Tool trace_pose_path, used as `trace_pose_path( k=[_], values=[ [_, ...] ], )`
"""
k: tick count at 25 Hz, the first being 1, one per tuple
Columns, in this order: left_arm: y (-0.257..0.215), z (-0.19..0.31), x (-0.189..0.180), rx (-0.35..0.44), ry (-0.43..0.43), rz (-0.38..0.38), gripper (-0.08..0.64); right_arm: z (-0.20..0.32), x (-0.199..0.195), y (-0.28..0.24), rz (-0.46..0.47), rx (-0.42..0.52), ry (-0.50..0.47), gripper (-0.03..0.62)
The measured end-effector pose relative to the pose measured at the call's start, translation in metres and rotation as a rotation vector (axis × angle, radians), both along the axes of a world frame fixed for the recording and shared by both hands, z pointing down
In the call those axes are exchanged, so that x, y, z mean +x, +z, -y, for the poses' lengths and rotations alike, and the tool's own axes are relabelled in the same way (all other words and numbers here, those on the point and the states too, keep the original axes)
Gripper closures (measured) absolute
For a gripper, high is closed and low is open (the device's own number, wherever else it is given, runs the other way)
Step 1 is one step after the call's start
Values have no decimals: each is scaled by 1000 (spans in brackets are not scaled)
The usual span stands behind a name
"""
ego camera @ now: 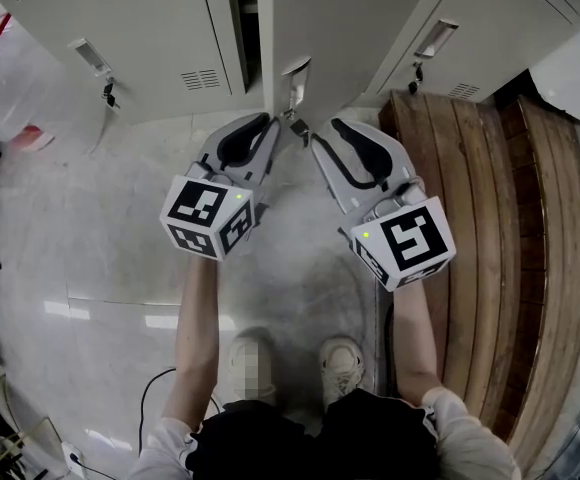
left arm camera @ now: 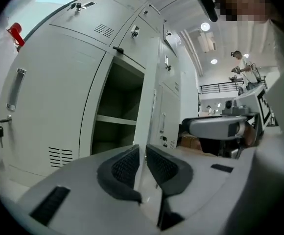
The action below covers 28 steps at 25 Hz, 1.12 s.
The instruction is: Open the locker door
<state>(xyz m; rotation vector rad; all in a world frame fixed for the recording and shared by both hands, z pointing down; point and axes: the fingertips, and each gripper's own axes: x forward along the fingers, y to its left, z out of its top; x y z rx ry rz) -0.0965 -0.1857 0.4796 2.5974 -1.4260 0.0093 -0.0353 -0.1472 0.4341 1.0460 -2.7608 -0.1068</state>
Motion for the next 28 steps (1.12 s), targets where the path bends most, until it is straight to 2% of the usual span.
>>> trace_pose_path(
  k=[4, 9, 15, 28],
  values=[
    [1, -6, 6, 2, 25, 19, 506, 15, -22, 4, -17, -36, -22, 477],
    [0, -14, 15, 4, 67, 34, 508, 17, -40, 4, -45, -35, -59, 428],
    [1, -23, 24, 0, 116, 29, 509, 12, -34, -3, -26, -15, -56, 430],
    [2, -46, 57, -7, 213, 37, 514, -7, -6, -8, -44, 2, -52, 432]
  ],
)
